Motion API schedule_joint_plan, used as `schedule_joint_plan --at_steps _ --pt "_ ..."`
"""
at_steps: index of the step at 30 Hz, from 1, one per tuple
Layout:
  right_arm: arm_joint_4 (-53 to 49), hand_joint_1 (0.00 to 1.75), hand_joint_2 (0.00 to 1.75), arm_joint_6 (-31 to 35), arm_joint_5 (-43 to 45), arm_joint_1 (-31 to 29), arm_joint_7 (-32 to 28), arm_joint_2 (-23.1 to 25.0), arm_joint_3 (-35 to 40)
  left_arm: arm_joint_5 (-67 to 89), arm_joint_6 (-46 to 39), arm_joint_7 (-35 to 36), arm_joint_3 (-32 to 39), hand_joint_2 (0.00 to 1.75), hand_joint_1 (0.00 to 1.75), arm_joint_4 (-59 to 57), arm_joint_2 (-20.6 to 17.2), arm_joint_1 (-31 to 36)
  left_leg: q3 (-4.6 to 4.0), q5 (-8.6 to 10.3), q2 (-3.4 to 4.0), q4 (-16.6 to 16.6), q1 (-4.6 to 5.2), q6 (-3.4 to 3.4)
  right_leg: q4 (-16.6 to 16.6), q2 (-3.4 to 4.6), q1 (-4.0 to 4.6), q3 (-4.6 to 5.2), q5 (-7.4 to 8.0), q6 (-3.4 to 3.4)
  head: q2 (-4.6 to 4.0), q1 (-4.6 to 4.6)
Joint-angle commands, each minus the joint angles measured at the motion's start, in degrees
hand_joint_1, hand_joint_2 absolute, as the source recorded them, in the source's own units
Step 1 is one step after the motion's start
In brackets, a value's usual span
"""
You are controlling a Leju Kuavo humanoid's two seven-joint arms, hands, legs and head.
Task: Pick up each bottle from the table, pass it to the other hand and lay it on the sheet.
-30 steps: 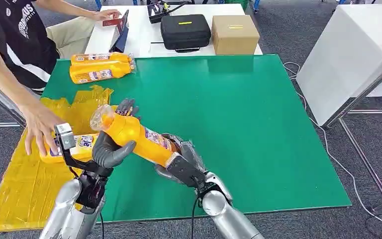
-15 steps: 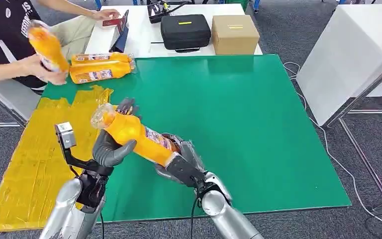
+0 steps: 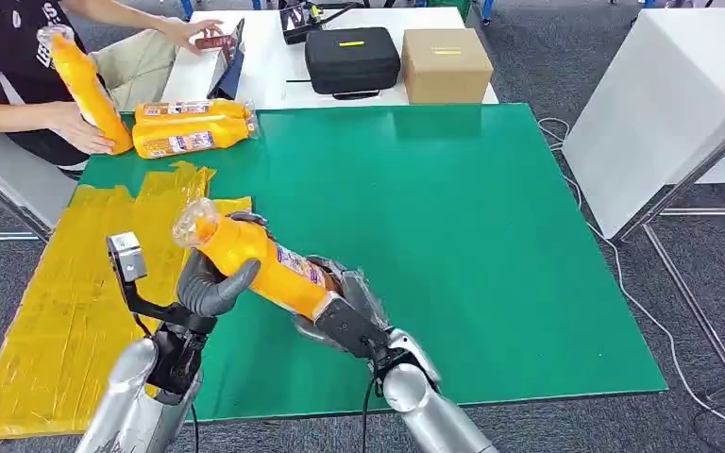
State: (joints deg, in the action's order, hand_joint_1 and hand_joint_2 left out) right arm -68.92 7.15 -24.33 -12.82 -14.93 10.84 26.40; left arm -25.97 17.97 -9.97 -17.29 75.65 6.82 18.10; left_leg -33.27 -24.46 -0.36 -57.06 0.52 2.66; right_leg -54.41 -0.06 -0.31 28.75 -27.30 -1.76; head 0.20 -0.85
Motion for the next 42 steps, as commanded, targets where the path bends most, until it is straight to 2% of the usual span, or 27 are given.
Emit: schedule_joint_plan --at_steps 1,10,11,12,17,21,24,26,29,30,35,36,38,42 --pt "0.3 1.75 1.75 -0.1 0.0 -1.4 0.1 -0.8 -1.4 -0.4 0.3 0.2 -2.4 1.75 1.75 -4.2 0.3 2.8 0.11 -0.02 -0.11 0.0 -0.04 -0.15 0.1 -0.13 0.03 -0.18 -0.05 0.03 -0.02 0.00" --pt "-1.0 1.75 1.75 0.9 0.1 -0.8 -0.7 -1.0 -1.9 -0.5 -0.1 0.1 -1.9 1.75 1.75 -4.4 0.4 3.3 0.09 -0.03 -0.06 0.0 -0.03 -0.13 0.0 -0.08 0.03 -0.14 -0.04 0.03 -0.02 0.00" --pt "-1.7 0.14 1.75 1.3 -0.1 -0.5 -0.8 -1.2 -1.8 -0.3 -0.1 0.1 -1.7 1.75 1.75 -4.1 0.4 3.2 0.14 -0.05 -0.07 0.0 -0.05 -0.17 0.0 -0.10 0.03 -0.20 -0.06 0.04 0.00 0.00" --pt "-2.7 0.00 1.75 2.2 -0.5 -0.2 -0.9 -1.5 -1.7 0.3 -0.2 0.1 -1.6 1.75 1.75 -3.7 0.2 3.1 0.09 -0.03 -0.08 0.0 -0.03 -0.14 0.0 -0.10 0.02 -0.14 -0.05 0.03 -0.02 0.00" --pt "-5.3 0.00 1.75 2.5 -0.5 0.6 -0.9 -2.2 -1.9 0.6 -0.5 0.0 -1.1 1.75 1.75 -3.1 -0.2 2.9 0.12 -0.04 -0.10 0.0 -0.04 -0.16 0.0 -0.12 0.03 -0.19 -0.06 0.03 -0.02 -0.02" --pt "-12.1 0.00 1.75 3.0 0.6 3.4 -0.5 -3.7 -2.7 3.1 -2.0 -1.0 -0.2 1.75 1.75 -2.2 -0.9 3.0 0.09 -0.04 -0.07 0.0 -0.04 -0.14 0.0 -0.10 0.03 -0.15 -0.05 0.04 -0.02 0.00" --pt "-18.2 0.00 1.75 -0.9 8.1 6.4 -1.7 -4.9 -5.3 5.1 -2.8 -1.9 0.5 1.75 1.75 -1.6 -1.5 3.5 0.09 -0.05 -0.16 0.0 -0.04 -0.16 0.0 -0.17 0.03 -0.18 -0.09 0.04 -0.02 0.00" --pt "-20.9 0.00 1.75 -5.2 16.5 7.9 -3.8 -5.8 -7.2 5.9 -4.0 -2.4 0.6 1.75 1.75 -1.9 -2.4 3.8 0.00 -0.01 -0.11 0.0 -0.02 -0.08 0.0 -0.11 0.01 -0.06 -0.03 0.02 -0.02 0.00" --pt "-21.7 0.00 1.75 -7.2 19.4 8.6 -4.3 -6.5 -8.0 6.3 -4.1 -2.9 1.0 1.75 1.75 -2.6 -2.6 4.2 0.09 -0.05 -0.14 0.0 -0.02 -0.16 0.0 -0.15 0.02 -0.18 -0.07 0.03 -0.02 0.02" --pt "-21.7 0.00 1.75 -9.3 23.0 8.7 -4.7 -7.1 -8.3 7.7 -5.1 -3.7 1.1 1.75 1.75 -2.6 -2.9 4.3 0.08 -0.03 -0.11 0.0 -0.02 -0.14 0.0 -0.12 0.02 -0.15 -0.05 0.03 -0.02 0.00" --pt "-20.9 0.00 1.75 -19.9 32.0 9.7 -5.1 -11.1 -8.8 19.7 -13.5 -6.8 3.4 1.75 1.75 -0.5 -4.9 3.8 0.14 -0.04 -0.04 0.0 -0.05 -0.17 0.1 -0.05 0.05 -0.20 -0.03 0.04 -0.02 0.02" --pt "-20.6 0.00 1.75 -21.6 32.2 9.9 -5.5 -11.4 -8.9 24.3 -16.6 -7.6 3.7 1.75 1.75 0.1 -5.3 3.5 0.09 -0.03 -0.02 0.0 -0.03 -0.12 0.1 -0.03 0.04 -0.15 -0.01 0.03 0.00 0.00" --pt "-20.2 0.00 1.75 -22.7 32.2 10.2 -5.8 -11.2 -9.5 25.8 -17.5 -7.9 4.3 1.75 1.75 0.5 -5.2 3.2 0.12 -0.05 0.01 0.0 -0.04 -0.15 0.1 -0.01 0.04 -0.17 -0.02 0.04 -0.02 0.00" --pt "-18.5 0.00 1.75 -28.2 30.3 8.7 -6.4 -10.9 -9.1 49.0 -31.0 -7.3 4.7 1.75 1.75 2.8 -6.4 1.6 0.10 -0.05 0.06 0.0 -0.01 -0.12 0.1 0.05 0.02 -0.13 -0.02 0.03 -0.02 0.00"
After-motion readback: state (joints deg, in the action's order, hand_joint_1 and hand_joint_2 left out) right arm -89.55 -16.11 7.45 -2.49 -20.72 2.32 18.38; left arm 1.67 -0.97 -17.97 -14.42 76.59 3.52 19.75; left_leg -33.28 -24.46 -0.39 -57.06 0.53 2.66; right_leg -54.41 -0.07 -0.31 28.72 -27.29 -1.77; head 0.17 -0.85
